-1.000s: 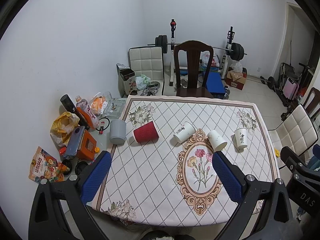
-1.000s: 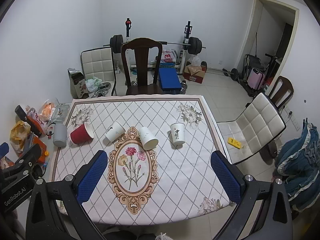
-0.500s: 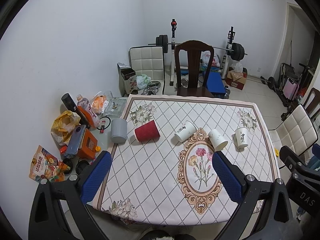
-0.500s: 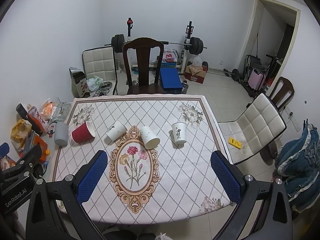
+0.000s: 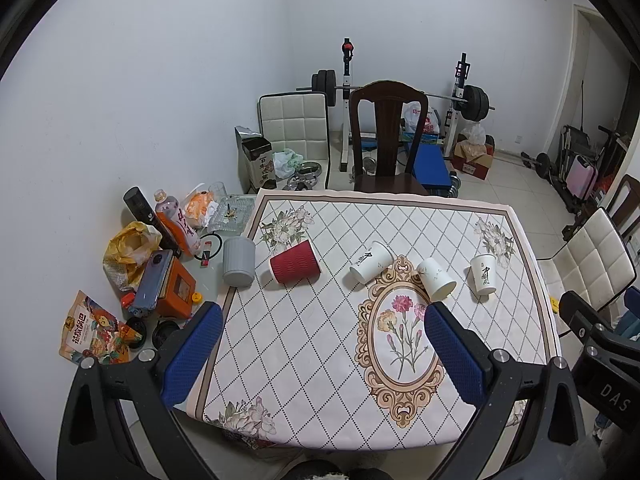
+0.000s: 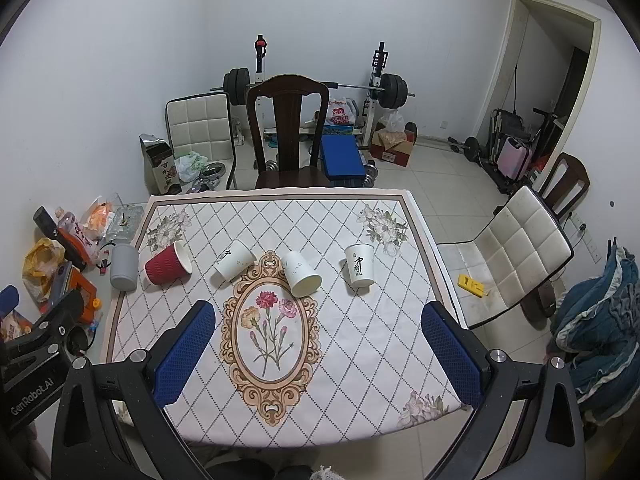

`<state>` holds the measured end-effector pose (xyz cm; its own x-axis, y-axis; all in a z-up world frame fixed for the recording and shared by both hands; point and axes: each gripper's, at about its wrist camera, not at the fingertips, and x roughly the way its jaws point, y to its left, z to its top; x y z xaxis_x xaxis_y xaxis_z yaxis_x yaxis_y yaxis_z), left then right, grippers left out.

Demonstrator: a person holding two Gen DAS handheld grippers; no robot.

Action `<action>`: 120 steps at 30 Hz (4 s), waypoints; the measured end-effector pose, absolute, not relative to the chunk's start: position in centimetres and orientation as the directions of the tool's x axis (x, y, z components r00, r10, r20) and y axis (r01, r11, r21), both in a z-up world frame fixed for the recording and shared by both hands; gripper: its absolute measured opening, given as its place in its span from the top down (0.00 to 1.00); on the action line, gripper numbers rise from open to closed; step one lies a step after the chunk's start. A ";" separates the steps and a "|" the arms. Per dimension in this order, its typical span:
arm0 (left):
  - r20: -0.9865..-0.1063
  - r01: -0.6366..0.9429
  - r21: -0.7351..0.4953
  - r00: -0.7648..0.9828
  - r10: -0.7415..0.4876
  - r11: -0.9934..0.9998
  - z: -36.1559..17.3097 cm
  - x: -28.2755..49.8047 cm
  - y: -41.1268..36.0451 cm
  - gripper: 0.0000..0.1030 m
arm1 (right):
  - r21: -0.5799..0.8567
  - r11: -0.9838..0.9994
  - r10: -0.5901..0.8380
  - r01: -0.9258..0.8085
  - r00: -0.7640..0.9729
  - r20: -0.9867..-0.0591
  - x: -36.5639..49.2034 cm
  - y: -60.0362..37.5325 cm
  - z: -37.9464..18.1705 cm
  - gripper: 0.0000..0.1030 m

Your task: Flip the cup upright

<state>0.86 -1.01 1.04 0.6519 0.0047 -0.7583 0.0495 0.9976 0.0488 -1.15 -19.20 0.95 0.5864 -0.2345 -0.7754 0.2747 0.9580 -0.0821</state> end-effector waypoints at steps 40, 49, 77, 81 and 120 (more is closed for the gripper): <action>-0.951 0.269 0.199 0.284 0.120 0.942 -25.2 21.0 -6.0 0.01 | -0.143 0.928 -0.153 0.343 0.002 -0.988 11.9 -24.9 -34.5 0.00; -0.947 0.458 0.244 0.301 0.109 0.855 -28.3 27.4 -9.7 0.01 | -0.169 0.906 -0.160 0.389 -0.056 -0.986 16.1 -26.9 -37.1 0.00; -0.970 0.619 0.197 0.235 0.060 0.760 -32.4 30.1 -13.5 0.40 | -0.218 0.836 -0.186 0.504 -0.115 -0.976 18.3 -33.4 -38.2 0.00; -0.970 0.590 0.183 0.239 0.047 0.786 -30.9 29.0 -12.4 0.40 | -0.225 0.830 -0.199 0.511 -0.105 -0.974 17.8 -32.9 -36.9 0.00; -0.978 -0.036 -0.175 -0.108 -0.178 0.984 -36.3 15.6 -3.8 0.09 | -0.229 0.883 -0.200 0.409 -0.114 -0.973 10.8 -27.9 -37.2 0.00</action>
